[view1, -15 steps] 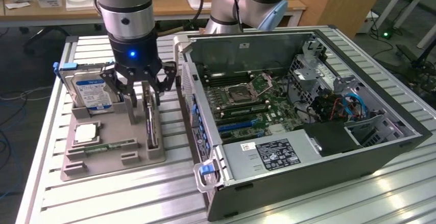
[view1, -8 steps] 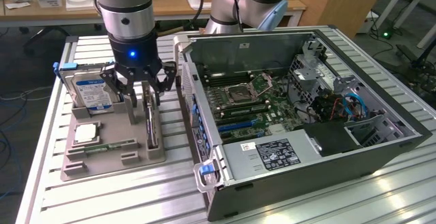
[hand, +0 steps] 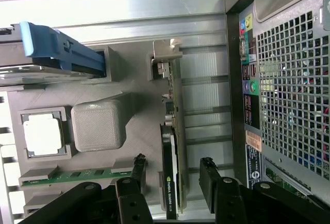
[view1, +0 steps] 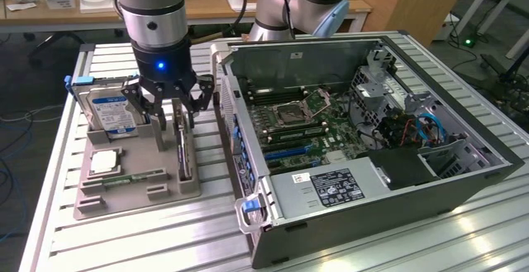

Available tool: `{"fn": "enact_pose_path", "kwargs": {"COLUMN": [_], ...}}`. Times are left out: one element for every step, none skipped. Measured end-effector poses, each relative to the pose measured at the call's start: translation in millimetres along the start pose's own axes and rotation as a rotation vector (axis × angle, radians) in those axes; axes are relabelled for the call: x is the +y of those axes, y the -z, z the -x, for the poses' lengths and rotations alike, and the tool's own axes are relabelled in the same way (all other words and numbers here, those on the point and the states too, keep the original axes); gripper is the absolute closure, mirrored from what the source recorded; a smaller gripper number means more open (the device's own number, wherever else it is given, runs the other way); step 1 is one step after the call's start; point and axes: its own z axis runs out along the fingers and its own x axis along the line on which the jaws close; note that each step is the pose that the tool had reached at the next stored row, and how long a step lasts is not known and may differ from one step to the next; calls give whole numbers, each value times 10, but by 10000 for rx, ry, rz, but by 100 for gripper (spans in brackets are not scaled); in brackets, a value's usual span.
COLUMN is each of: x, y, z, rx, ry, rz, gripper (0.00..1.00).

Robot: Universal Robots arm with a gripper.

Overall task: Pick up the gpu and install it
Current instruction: 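Pick up the gpu and move the gpu toward the slot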

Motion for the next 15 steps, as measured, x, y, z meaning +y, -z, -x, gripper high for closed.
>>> {"fn": "enact_pose_path", "kwargs": {"x": [0, 0, 0, 0, 0, -1, -5, -22, -41, -50, -53, -56, -57, -61, -66], "y": [0, -1, -5, -12, -21, -33, -47, -55, -62, -71, -84, -99, -117, -136, -154], "z": [0, 0, 0, 0, -1, -1, -1, 1, 3, 4, 5, 4, 3, 4, 4], "rx": [0, 1, -2, -5, -4, 4, 5, 7, 7, 4, 2, 4, 5, 4, 4], "ry": [1, 37, 137, 252, 368, 459, 513, 536, 547, 549, 549, 547, 546, 549, 549], "rz": [0, 0, 2, 6, 8, 7, 10, 9, 9, 11, 12, 11, 11, 10, 11], "gripper": [45, 45, 45, 45, 45, 45, 45, 45, 45, 45, 45, 45, 45, 45, 45]}}
